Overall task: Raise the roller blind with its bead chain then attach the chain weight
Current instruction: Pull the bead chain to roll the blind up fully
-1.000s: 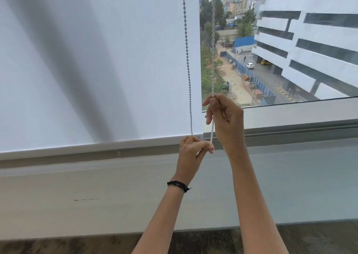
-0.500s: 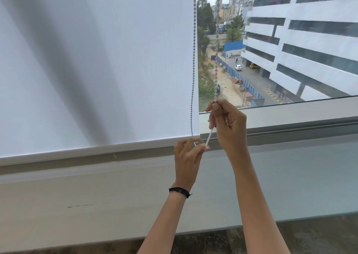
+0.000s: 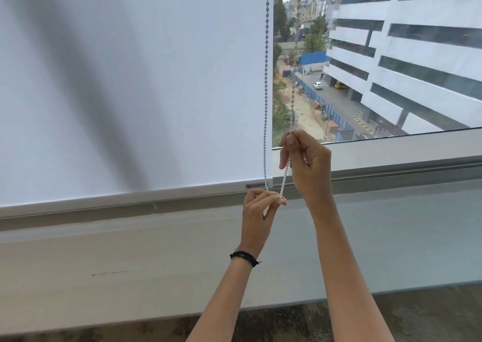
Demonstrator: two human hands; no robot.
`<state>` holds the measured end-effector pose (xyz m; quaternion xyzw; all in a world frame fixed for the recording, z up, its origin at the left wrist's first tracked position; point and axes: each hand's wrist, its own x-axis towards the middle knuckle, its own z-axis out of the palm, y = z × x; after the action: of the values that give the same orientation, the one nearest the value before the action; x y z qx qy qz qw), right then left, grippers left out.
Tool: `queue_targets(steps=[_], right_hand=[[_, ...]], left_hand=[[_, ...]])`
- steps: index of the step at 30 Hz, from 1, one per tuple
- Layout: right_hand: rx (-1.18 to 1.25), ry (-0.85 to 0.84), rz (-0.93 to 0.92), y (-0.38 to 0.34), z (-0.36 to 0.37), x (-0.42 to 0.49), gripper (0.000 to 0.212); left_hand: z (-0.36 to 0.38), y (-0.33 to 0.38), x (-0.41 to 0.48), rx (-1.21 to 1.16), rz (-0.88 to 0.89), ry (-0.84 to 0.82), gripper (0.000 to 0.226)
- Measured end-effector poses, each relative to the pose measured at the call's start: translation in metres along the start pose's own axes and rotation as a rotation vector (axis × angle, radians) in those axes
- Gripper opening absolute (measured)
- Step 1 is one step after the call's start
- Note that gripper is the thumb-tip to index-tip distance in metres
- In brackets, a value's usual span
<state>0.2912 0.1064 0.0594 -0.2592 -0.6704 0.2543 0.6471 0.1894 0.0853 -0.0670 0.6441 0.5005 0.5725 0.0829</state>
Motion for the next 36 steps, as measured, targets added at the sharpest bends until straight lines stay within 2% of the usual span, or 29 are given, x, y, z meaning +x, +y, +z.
queue_targets(steps=[10,13,15,18,20,22,26,28,31,36], right_hand=[[0.016,-0.026,0.036,0.019,0.007,-0.008,0.022],[0.000,-0.029,0.031,0.016,0.006,-0.007,0.021],[-0.010,-0.023,0.037,0.015,0.005,-0.006,0.021],[-0.016,-0.046,0.025,0.013,0.003,-0.005,0.022],[-0.002,-0.061,0.019,0.011,0.005,-0.007,0.023],[0.018,-0.077,0.016,0.010,0.009,-0.009,0.023],[0.041,-0.091,0.017,0.008,0.017,-0.010,0.023],[0.037,-0.091,0.020,0.008,0.018,-0.008,0.023],[0.016,-0.080,0.014,0.009,0.017,-0.006,0.028],[0.016,-0.057,0.032,0.015,0.014,-0.005,0.023]], left_hand=[[-0.003,-0.024,-0.006,0.051,-0.014,-0.063,0.018],[-0.009,-0.017,0.000,0.032,-0.011,-0.085,0.028],[-0.016,-0.003,0.009,-0.059,-0.019,-0.052,0.037],[-0.033,0.035,0.041,-0.228,-0.057,0.104,0.034],[-0.045,0.069,0.072,-0.310,-0.011,0.186,0.033],[-0.058,0.106,0.104,-0.373,0.084,0.192,0.035],[-0.075,0.160,0.151,-0.417,0.172,0.126,0.036],[-0.075,0.173,0.160,-0.431,0.186,0.157,0.031],[-0.070,0.177,0.161,-0.382,0.209,0.189,0.022],[-0.072,0.167,0.166,-0.248,0.220,0.226,0.022]])
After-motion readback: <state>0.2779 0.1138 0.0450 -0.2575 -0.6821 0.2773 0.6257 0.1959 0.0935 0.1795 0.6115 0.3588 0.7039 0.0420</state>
